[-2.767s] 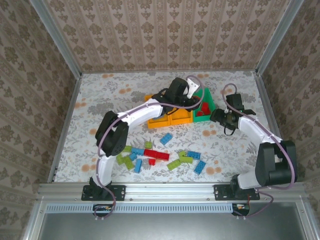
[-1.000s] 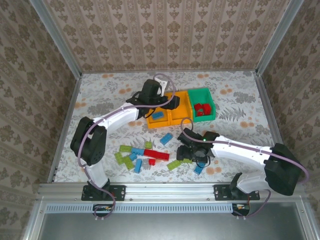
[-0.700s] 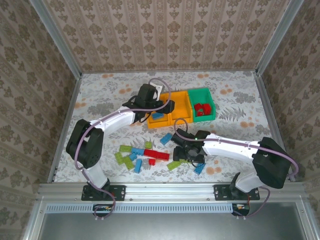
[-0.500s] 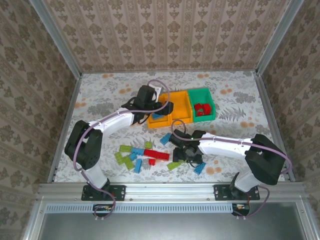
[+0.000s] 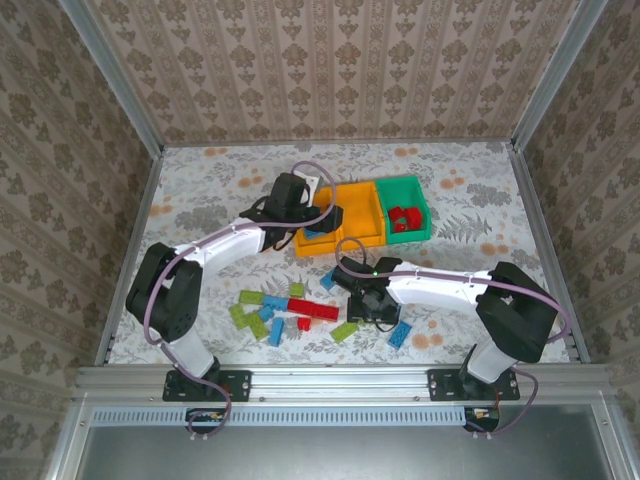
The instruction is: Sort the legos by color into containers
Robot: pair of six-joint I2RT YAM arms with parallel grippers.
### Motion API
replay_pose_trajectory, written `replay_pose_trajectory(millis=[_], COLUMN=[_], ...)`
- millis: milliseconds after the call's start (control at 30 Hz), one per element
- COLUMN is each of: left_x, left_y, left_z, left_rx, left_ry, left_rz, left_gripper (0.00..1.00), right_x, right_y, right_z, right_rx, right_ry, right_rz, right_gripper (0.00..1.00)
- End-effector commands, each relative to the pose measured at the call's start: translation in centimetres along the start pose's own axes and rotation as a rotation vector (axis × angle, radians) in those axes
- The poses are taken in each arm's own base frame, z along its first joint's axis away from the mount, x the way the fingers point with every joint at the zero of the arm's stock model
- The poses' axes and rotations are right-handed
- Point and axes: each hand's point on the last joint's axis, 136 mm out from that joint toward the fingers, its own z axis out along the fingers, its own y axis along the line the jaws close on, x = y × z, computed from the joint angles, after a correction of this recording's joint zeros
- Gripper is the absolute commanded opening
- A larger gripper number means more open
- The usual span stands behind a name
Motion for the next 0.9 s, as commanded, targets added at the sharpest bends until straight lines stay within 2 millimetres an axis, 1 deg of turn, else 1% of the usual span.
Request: replay_pose_trajectory(millis=[0, 133, 233, 300, 367, 467, 567, 633, 700, 767, 867], left_x=[-0.8, -0.1, 0.7, 1.3, 1.9, 3.0, 4.4, 5.6, 7.5, 9.5, 12.5], left_y=[0.6, 1.1, 1.6, 1.9, 2.1, 1.9, 0.5, -1.0, -3.1, -5.0, -7.4], left_z=[-1.4, -1.9, -2.7, -3.5, -4.4, -5.7, -6.5, -6.9, -7.0, -7.0, -6.7], left_rx=[-0.026, -0.054, -0.076, -0.087, -0.095, -0.079, -0.031, 0.011, 0.063, 0.106, 0.171], left_ry=[-0.032, -0.016, -0.002, -0.002, -0.003, -0.008, 0.007, 0.031, 0.077, 0.134, 0.222], left_rz=[0.018, 0.024, 0.038, 0.049, 0.059, 0.076, 0.129, 0.192, 0.281, 0.365, 0.439], left_gripper=[1.00, 1.00, 1.00, 1.00, 1.00, 1.00, 1.00, 1.00, 1.00, 1.00, 0.98], right_x=[-0.9, -3.2, -6.2, -8.7, -11.3, -15.4, -19.1, -21.5, -23.8, -25.5, -27.6], right_y=[-0.5, 0.4, 0.9, 0.8, 0.3, -0.7, -0.7, -0.5, -0.3, -0.1, 0.1], right_z=[-1.7, -4.9, -7.6, -8.8, -9.5, -10.0, -9.7, -9.4, -8.8, -8.3, -7.2], right_rx=[0.032, -0.035, -0.105, -0.154, -0.193, -0.203, -0.225, -0.236, -0.232, -0.230, -0.214], right_ry=[-0.045, -0.114, -0.186, -0.223, -0.258, -0.306, -0.317, -0.328, -0.330, -0.331, -0.325], right_rz=[-0.015, -0.035, -0.048, -0.035, -0.012, 0.013, 0.019, 0.029, 0.035, 0.034, 0.032], right_gripper=[0.57, 0.57, 0.57, 0.57, 0.57, 0.57, 0.57, 0.56, 0.56, 0.56, 0.57])
